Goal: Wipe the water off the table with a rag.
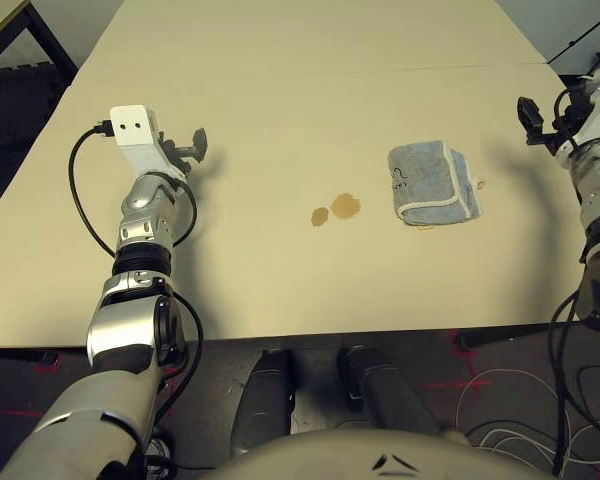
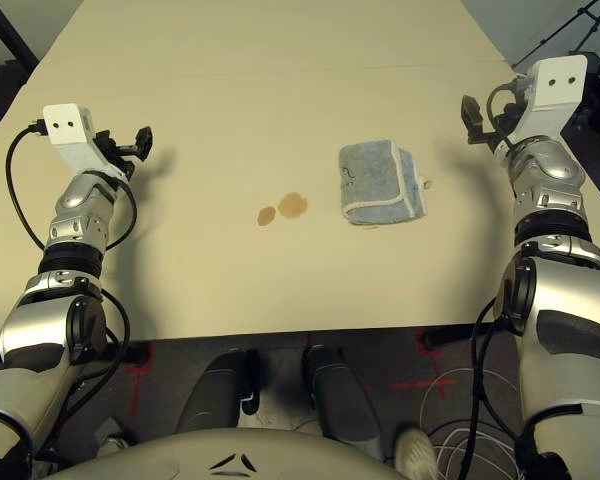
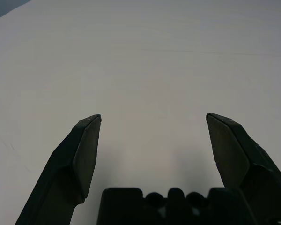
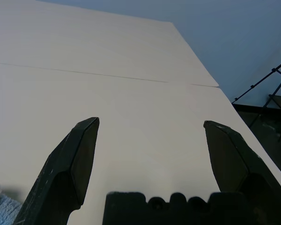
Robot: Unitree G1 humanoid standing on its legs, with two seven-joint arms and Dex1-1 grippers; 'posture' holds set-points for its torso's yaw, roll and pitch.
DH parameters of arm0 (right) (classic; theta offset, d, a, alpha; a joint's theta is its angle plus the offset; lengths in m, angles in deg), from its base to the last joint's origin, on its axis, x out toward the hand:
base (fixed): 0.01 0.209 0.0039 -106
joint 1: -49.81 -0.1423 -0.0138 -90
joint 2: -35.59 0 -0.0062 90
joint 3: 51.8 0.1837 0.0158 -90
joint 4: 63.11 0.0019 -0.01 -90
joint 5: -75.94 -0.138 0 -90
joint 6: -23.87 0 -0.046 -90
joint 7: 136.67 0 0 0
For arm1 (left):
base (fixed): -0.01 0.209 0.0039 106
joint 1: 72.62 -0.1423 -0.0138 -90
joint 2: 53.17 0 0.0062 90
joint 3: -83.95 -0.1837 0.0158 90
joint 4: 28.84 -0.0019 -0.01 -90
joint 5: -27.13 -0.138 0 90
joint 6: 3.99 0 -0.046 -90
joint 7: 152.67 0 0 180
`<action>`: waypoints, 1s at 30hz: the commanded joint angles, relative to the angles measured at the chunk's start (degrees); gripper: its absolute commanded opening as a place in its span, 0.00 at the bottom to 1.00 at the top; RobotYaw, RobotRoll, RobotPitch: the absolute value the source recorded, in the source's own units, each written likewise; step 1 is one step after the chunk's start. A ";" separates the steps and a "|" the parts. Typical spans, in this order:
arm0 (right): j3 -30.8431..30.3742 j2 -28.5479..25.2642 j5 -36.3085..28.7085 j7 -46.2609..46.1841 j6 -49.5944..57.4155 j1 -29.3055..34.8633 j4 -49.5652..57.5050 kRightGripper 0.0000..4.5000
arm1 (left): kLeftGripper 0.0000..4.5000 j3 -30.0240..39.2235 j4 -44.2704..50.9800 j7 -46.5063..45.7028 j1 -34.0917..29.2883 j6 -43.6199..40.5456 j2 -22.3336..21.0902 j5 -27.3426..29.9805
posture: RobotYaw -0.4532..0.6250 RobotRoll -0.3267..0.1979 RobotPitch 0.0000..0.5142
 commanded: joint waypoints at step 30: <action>-11.16 -6.79 5.44 33.84 43.25 -10.80 -2.76 0.99 | 1.00 -12.67 8.64 52.15 12.50 -21.87 -14.23 2.17 | 0.35 0.62 0.36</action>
